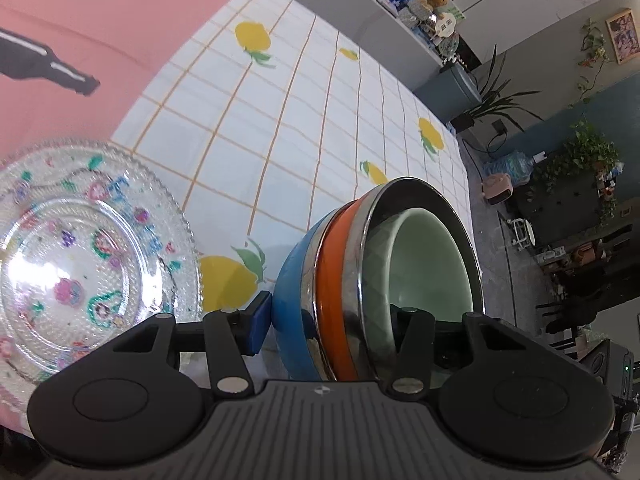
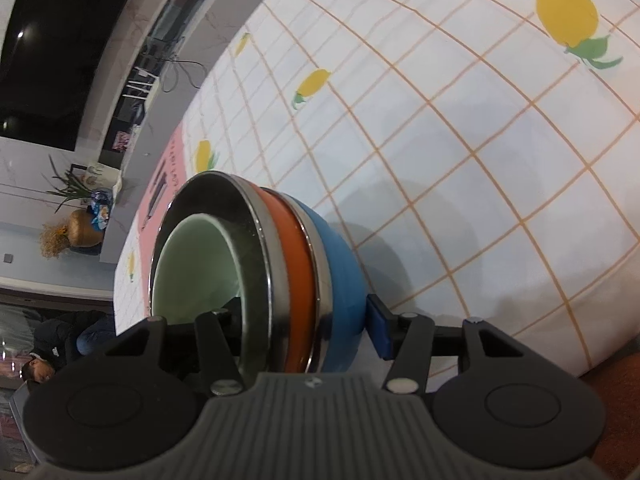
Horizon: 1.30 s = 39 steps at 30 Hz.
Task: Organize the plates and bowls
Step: 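Lift the bowl stack and lower it onto the glass plate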
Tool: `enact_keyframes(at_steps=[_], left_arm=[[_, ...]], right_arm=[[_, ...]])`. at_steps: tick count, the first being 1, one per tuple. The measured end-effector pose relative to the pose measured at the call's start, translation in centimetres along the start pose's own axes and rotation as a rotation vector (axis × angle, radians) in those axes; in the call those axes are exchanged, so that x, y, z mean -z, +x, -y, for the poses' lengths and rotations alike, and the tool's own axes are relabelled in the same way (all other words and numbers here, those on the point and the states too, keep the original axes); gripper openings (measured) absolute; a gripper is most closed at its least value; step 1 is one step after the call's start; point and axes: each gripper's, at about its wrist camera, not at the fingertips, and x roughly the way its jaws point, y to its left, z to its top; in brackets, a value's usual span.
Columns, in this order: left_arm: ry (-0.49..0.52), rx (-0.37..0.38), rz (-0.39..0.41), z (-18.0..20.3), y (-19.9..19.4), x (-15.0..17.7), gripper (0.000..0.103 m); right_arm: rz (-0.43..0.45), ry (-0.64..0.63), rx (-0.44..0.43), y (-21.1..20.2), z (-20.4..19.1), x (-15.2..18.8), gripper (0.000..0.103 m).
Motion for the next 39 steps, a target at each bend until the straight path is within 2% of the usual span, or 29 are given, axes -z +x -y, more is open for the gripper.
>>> enact_keyframes(at_steps=[10,20,28,39], left_arm=[[-0.003,-0.035,0.073,-1.1,-5.6,-1.3,0.057],[-0.073,-0.083,0.151,-5.8,-10.8,-2.6,0.057],[-0.147,-0.073,0.146,-9.8,-10.6,-2.2,0.057],[-0.181,-0.083,0.126,-11.2,-9.6,-2.0,0.057]], right_arm=[[-0.014,-0.073,-0.076,-0.2,-3.9,1.6,0.053],[-0.092,-0.154,-0.123,3.1,-10.3,5.0,0.053],[-0.148,-0.196,-0.088,6.5,-11.3,7.1,0.053],[-0.159,-0.210,-0.073,8.2,-11.0,7.4,0.053]])
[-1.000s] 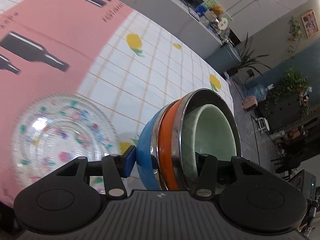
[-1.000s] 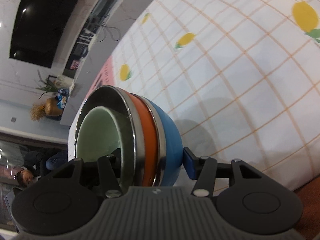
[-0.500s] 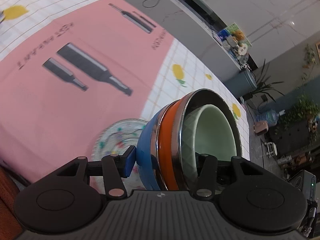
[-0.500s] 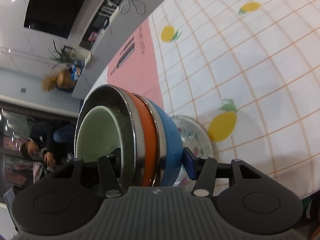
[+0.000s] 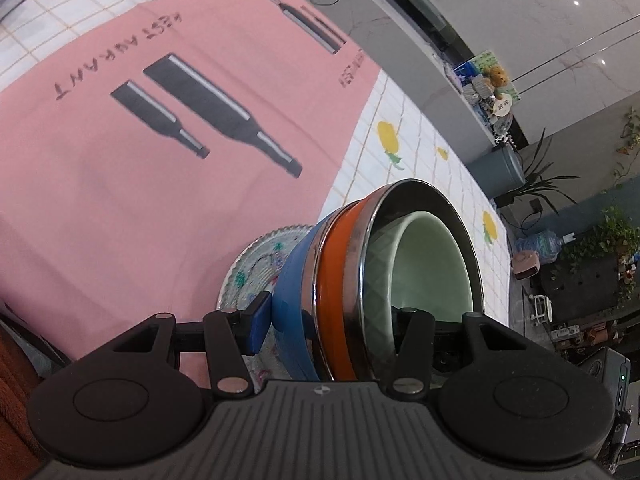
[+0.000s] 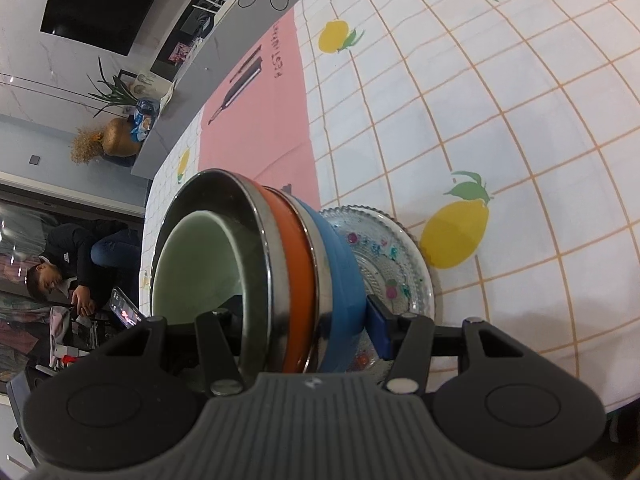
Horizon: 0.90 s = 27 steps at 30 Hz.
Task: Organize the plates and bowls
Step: 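Lift the bowl stack and lower it onto the glass plate, then open the right tool and pull both tools back from the stack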
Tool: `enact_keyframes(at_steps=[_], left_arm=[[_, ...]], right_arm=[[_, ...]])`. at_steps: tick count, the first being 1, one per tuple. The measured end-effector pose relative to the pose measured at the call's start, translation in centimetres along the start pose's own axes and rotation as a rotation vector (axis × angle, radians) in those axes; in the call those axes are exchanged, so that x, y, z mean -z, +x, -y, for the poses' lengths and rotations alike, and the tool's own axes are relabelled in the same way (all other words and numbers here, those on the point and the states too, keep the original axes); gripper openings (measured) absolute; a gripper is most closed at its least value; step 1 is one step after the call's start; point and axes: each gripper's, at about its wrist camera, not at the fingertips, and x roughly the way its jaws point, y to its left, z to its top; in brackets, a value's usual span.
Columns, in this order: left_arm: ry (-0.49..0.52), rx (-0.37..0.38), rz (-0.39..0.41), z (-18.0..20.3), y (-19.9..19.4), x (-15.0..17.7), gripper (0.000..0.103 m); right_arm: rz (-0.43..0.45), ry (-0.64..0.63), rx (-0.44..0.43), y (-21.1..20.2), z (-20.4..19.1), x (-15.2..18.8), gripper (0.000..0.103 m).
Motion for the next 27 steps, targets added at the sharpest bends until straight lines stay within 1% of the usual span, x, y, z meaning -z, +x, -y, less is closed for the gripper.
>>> enact_keyframes(at_steps=[2,4,13,14,16,17,18,19,20,21,25,27], left_arm=[[-0.005,0.011,-0.001,-0.3,0.2,0.1,0.057],[-0.011,0.018,-0.004,-0.5,0.3,0.1,0.057],[-0.003,-0.001,-0.008,-0.2,0.3,-0.1,0.056],[0.011,-0.010,0.000,0.0,0.2,-0.1,0.055],[0.038,-0.027,0.029,0.4,-0.2,0.0,0.055],[0.052,-0.036,0.044,0.6,-0.3,0.0,0.056],[0.065,-0.045,0.056,0.9,-0.5,0.0,0.059],[0.076,-0.050,0.066,1.1,-0.7,0.1,0.060],[0.086,-0.052,0.075,1.2,-0.8,0.1,0.061],[0.094,-0.054,0.083,1.4,-1.0,0.1,0.062],[0.154,-0.076,0.137,2.3,-2.0,0.3,0.063],[0.213,-0.107,0.194,3.2,-3.0,0.4,0.063]], right_arm=[[-0.010,0.009,0.008,0.4,0.4,0.2,0.054],[-0.001,-0.006,0.004,0.3,0.6,0.3,0.053],[-0.006,-0.019,0.009,0.2,0.4,0.6,0.056],[-0.006,-0.022,0.014,0.1,0.3,0.6,0.056],[-0.008,-0.023,0.014,0.2,0.3,0.7,0.058],[-0.006,-0.021,0.013,0.1,0.3,0.7,0.064],[0.000,-0.021,0.013,0.0,0.3,0.7,0.067],[0.008,-0.024,0.016,-0.2,0.3,0.7,0.067],[0.015,-0.029,0.019,-0.4,0.2,0.7,0.070],[0.023,-0.032,0.018,-0.6,0.2,0.7,0.076],[0.056,-0.045,0.004,-1.6,0.0,0.7,0.076],[0.085,-0.064,0.008,-2.4,-0.3,0.9,0.076]])
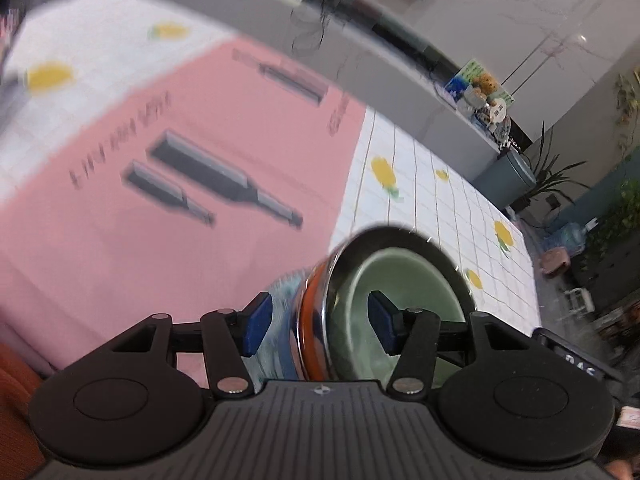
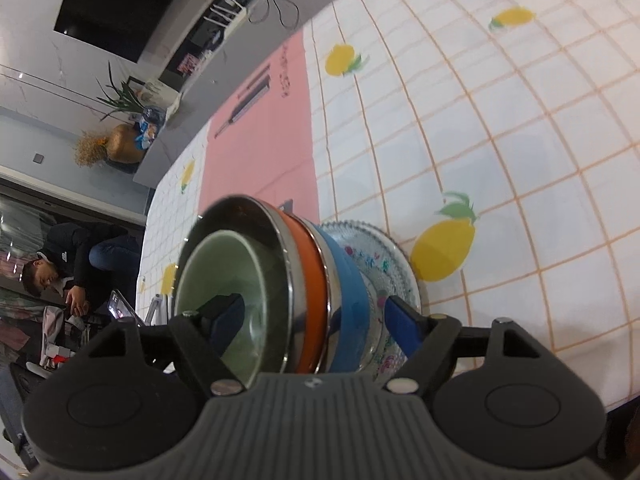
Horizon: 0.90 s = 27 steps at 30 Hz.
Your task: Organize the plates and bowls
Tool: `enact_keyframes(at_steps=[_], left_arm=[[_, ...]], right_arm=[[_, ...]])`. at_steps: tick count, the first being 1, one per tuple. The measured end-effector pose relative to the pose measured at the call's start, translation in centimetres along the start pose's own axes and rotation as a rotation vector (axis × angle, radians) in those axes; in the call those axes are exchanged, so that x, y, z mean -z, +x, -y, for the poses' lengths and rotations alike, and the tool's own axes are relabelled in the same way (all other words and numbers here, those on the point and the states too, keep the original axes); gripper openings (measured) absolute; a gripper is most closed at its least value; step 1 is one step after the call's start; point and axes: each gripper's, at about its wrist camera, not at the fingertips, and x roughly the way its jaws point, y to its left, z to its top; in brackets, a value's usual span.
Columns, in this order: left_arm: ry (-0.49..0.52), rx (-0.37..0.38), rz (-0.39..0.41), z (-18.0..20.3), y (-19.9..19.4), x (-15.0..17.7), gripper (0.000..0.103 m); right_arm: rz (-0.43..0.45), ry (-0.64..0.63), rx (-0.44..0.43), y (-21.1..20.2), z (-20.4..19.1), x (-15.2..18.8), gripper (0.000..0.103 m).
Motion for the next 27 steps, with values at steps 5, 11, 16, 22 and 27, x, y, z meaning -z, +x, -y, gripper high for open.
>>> enact_keyframes(at_steps=[5,11,16,22,27], left_arm=[[0.163,-0.059,0.172,2.8,-3.8,-0.1,0.064],[0.353,-0.042,0.331,6.7,-8.7,0.4,0.066],[0.494,0.016,0.408,9.4,-12.2,2.1,0.073],[0.650,0.000,0.475,11.4,-14.5,5.4,0.083],[0.749,-0.036,0.502,11.8,-14.7,8.6,0.087]], right_arm=[[0.143,-0.117,0.034,-3.4,-2.1,0.3,0.077],[0.378,-0.345,0.125,-9.0,-5.9,1.7,0.081],[0.527,-0.451,0.184,-13.5,-7.2,3.7,0.088],[0.621,-0.539,0.270,-17.0,-6.4,7.2,0.095],[0.645,-0.578,0.335,-18.7,-5.2,10.2,0.096]])
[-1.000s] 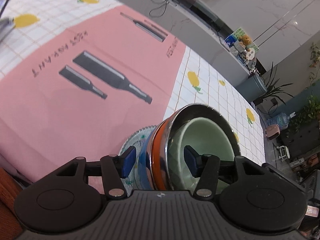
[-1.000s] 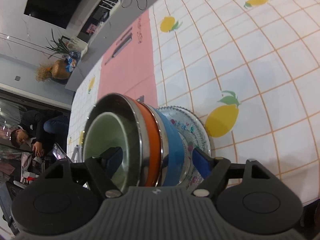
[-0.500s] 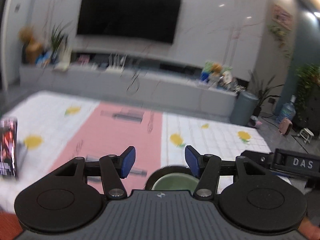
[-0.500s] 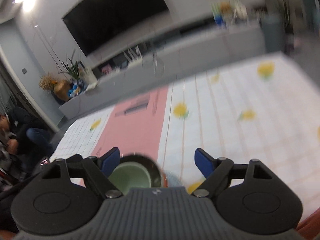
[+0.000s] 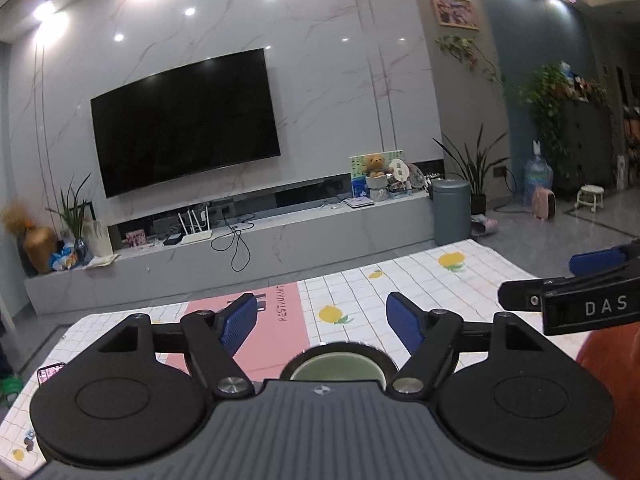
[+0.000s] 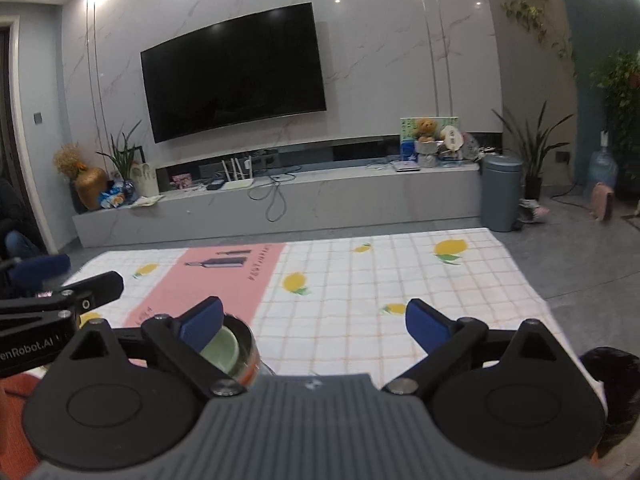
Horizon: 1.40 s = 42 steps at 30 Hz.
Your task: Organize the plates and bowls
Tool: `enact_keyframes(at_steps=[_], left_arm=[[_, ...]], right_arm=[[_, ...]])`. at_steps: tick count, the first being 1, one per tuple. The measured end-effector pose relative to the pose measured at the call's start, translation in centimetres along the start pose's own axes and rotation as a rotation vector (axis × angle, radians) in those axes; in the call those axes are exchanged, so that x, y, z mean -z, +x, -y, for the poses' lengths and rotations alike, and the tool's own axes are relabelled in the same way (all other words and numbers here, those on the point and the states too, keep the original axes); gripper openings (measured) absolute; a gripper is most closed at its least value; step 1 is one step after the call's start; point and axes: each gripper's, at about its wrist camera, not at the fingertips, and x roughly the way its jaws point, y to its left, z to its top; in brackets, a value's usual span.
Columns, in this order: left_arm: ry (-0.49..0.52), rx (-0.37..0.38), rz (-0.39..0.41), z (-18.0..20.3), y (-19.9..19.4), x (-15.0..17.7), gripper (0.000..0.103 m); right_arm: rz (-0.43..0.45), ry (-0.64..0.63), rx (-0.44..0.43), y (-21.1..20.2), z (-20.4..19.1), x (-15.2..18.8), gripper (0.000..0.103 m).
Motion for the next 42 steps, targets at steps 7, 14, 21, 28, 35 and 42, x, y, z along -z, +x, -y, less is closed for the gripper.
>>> enact_keyframes(at_steps=[7,14,21,28,35,42], left_arm=[[-0.039,0.012,-0.069,0.3,0.1,3.2,0.093],[-0.142,0.047,-0.254,-0.6,2.0,6.2,0.093],[-0.148,0.037,-0.319,-0.4,2.4,7.6,0.093],[-0.121,0.032,-0.325,0.1,2.1,7.9,0.093],[-0.119,0.042,-0.328,0.2,2.2,8.0,0.093],[-0.118,0.043,-0.327,0.1,2.2,7.9,0.093]], right_arm=[[-0.058,-0.022,0.065,-1.8,0.1,3.4,0.097],[-0.123,-0.059,0.107,-1.9,-0.2,6.5,0.097],[-0.155,-0.065,0.095,-1.4,-0.6,7.6,0.097],[-0.175,-0.097,0.069,-1.2,-1.6,8.3,0.097],[-0.180,-0.087,0.073,-1.1,-1.6,8.3,0.097],[-0.188,-0.083,0.070,-0.9,-1.6,8.4,0.097]])
